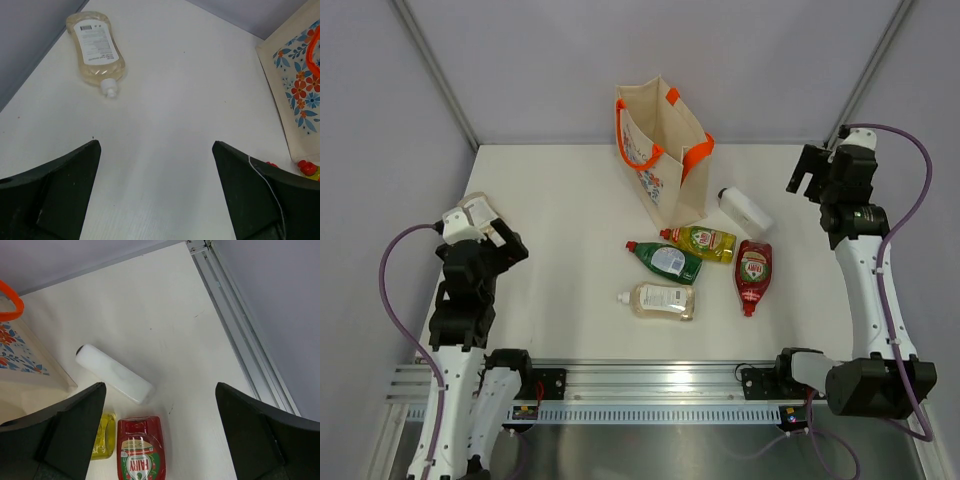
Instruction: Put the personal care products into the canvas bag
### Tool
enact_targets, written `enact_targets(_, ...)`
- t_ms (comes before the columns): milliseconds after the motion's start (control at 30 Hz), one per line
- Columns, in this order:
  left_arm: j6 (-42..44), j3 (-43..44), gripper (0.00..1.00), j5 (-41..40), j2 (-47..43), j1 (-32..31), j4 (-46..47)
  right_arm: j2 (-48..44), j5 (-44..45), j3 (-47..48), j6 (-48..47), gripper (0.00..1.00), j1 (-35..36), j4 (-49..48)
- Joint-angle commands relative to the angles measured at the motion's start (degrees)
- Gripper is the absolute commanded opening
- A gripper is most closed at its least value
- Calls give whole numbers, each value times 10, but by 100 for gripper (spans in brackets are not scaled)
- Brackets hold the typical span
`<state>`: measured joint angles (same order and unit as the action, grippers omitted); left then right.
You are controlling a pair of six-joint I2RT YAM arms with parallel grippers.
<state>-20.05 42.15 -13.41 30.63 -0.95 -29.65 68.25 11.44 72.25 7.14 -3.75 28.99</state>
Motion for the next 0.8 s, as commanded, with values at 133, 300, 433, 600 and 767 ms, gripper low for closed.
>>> enact_targets(133, -90, 42, 99, -72, 107, 4, -60, -72, -412, -21, -300, 100, 3, 73)
enact_targets(300, -104, 111, 99, -17, 285, 44, -49, -49, -510, -18, -401, 100, 20, 143)
enact_targets(433, -118, 184, 99, -28, 410, 74, -43, 13, -593, -3, -409, 100, 20, 191)
enact_targets(600, -111, 288, 99, -89, 547, 95, -41, 21, -600, -24, -406, 99, 20, 161)
enact_targets(767, -88, 370, 99, -79, 670, 113, -25, 28, -601, -40, -426, 100, 20, 162)
